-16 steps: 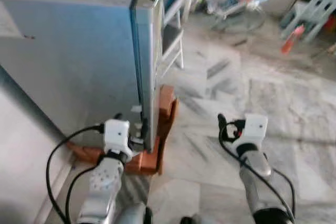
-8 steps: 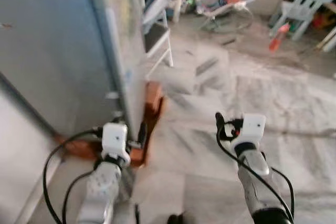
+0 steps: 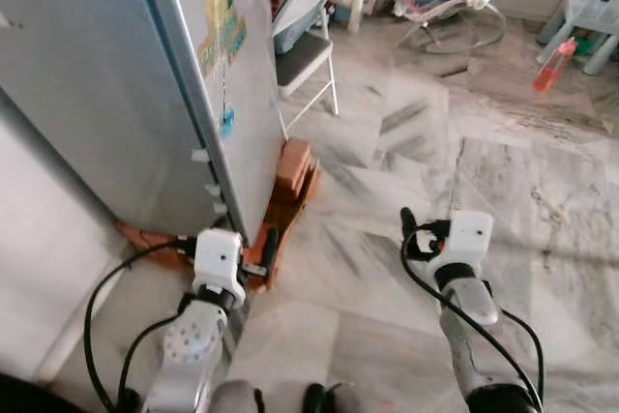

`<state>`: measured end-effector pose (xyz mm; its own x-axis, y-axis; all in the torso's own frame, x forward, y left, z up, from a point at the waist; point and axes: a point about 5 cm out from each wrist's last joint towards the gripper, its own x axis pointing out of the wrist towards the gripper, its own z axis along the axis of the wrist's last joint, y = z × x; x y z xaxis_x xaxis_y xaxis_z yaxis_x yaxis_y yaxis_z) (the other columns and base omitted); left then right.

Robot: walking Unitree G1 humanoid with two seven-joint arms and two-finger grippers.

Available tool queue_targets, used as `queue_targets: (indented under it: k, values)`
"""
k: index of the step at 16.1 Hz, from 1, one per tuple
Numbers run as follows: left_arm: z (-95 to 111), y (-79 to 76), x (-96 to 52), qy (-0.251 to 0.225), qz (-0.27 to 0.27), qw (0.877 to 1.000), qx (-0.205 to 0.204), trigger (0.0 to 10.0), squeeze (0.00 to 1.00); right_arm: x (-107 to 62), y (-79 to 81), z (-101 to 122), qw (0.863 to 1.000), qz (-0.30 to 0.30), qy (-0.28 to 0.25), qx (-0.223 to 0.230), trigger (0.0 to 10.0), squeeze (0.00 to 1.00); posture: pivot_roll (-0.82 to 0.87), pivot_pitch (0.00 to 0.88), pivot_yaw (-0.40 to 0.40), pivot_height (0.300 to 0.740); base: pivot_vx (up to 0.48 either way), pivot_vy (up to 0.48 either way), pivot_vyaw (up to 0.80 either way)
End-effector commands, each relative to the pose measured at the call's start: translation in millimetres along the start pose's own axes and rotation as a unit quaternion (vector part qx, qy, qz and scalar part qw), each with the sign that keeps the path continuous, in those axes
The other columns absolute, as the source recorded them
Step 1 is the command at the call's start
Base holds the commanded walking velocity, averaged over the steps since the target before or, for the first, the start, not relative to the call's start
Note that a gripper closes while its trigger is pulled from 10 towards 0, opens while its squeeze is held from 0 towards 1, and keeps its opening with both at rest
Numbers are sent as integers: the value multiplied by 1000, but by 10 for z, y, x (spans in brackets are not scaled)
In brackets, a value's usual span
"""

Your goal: Restocking fridge

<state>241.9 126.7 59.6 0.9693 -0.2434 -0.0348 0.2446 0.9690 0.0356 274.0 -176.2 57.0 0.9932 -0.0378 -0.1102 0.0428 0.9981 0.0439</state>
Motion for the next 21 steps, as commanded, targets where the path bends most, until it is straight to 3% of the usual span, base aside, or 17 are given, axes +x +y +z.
queue_targets:
  k: [1, 6, 13, 17, 21]
  values:
    - [23, 20, -2, -4, -1, 1000, 5, 10000, 0, 20, 12, 58, 1000, 1, -14, -3, 10000, 0, 144, 99, -67, 740, 480, 0, 0]
    - [3, 41, 4, -1, 5, 1000, 4, 10000, 0, 25, 22, 70, 1000, 4, -16, -10, 10000, 0, 142, 97, -72, 740, 458, 0, 0]
    - [-73, 131, -34, 18, 47, 999, 9, 10000, 0, 14, -5, 60, 1000, 3, -13, -16, 10000, 0, 137, 99, -82, 740, 0, 0, 0]
    - [-63, 112, -19, 9, 35, 999, 20, 10000, 0, 10, -2, 54, 1000, 3, -10, -19, 10000, 0, 134, 100, -80, 740, 0, 299, 0]
    - [-46, 76, 0, 3, 22, 1000, 19, 10000, 0, 2, -5, 56, 1000, -1, -13, -18, 10000, 0, 130, 99, -71, 740, 410, 145, -578]
